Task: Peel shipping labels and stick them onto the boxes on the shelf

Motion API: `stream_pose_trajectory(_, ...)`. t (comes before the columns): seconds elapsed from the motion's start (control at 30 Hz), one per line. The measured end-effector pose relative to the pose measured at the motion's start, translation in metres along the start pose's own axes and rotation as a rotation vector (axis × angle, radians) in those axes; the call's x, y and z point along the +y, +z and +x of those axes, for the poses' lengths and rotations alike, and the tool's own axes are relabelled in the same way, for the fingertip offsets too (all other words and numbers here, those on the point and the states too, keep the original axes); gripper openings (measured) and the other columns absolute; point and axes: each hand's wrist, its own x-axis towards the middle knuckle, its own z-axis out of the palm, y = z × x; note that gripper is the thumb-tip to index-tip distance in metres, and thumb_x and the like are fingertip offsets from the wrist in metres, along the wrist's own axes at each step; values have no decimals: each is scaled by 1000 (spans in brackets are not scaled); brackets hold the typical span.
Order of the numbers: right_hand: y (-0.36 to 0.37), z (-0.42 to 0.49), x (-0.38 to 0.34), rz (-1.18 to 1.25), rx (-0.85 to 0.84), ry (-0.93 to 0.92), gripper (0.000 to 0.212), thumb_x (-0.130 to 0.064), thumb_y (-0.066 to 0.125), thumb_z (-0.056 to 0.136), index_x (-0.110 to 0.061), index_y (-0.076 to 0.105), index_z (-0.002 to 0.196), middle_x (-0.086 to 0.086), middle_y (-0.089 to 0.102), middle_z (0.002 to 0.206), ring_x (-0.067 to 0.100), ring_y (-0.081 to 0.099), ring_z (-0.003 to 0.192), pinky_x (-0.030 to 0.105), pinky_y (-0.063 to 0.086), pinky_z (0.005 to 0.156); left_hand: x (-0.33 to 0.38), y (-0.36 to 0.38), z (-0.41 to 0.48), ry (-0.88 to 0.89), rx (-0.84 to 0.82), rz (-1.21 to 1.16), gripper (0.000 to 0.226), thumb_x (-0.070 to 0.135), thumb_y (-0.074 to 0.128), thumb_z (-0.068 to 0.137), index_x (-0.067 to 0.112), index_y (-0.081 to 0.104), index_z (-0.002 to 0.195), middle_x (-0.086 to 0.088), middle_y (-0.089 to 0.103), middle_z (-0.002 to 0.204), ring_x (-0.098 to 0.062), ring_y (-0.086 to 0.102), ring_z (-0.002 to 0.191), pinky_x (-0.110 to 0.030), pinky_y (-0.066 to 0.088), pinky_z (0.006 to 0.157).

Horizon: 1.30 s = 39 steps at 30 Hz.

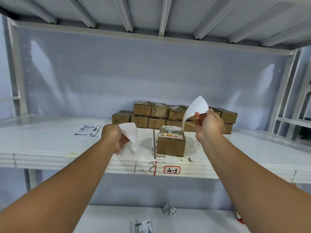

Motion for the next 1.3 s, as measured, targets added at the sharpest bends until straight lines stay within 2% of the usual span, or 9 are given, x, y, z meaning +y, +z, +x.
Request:
stream_pose_trajectory(0.13,10,-3,1,39,-260,22,18,-19,44,101,-5,55,100,14,67,86,19,70,67,22,55,53,-3,-1,13,-81,-139,319,35,1,23,95,6,51,75,-6,59,47,-19,56,41,-20,44,34)
stream_pose_trajectory(0.27,19,-1,7,-51,-420,21,14,-15,47,99,-5,56,96,16,68,88,24,70,75,27,59,65,-6,-2,34,-158,-300,449,31,11,31,100,8,52,78,-7,58,70,-19,56,60,-31,47,54)
stream_pose_trajectory(0.47,28,11,25,-201,-520,11,25,-24,52,95,-6,62,83,10,68,81,20,67,73,27,56,71,-6,2,68,17,-298,738,31,15,26,100,4,55,100,-18,60,83,-26,54,62,-26,44,54)
stream_pose_trajectory(0.73,46,15,49,-452,-547,-148,27,-23,59,92,-10,64,69,2,62,65,15,58,66,31,50,73,-3,-24,91,-205,-299,61,28,2,31,99,-7,56,106,-15,68,70,-22,67,57,-29,54,42)
stream_pose_trajectory(0.83,52,10,56,-519,-582,-171,25,-20,57,93,-9,64,71,4,62,69,16,58,69,30,50,74,-4,-18,86,-112,-315,103,28,16,38,102,-3,52,117,-14,69,68,-21,67,53,-33,56,46)
stream_pose_trajectory(0.97,59,6,67,-578,-591,-216,26,-20,58,92,-13,64,68,1,62,69,14,56,67,25,48,69,-8,-12,87,-75,-369,95,53,56,39,93,8,42,116,-24,64,90,-31,66,78,-39,55,63)
stream_pose_trajectory(1.07,60,5,71,-588,-580,-245,25,-17,58,92,-13,64,67,1,59,68,14,54,67,24,46,67,-8,-14,81,-28,-424,129,47,49,53,89,14,41,118,-27,62,105,-31,66,87,-39,54,77)
stream_pose_trajectory(1.17,59,5,73,-578,-549,-259,24,-14,58,91,-14,64,67,2,60,70,16,55,69,23,48,67,-15,-13,77,114,-442,243,47,32,64,86,11,45,124,-18,61,108,-24,66,83,-32,54,72)
stream_pose_trajectory(1.3,57,6,71,-542,-510,-267,23,-5,58,89,-16,62,69,-1,59,68,14,55,66,22,48,64,-21,-12,58,579,-448,731,21,37,65,85,21,59,98,5,62,101,-13,61,89,-22,46,67)
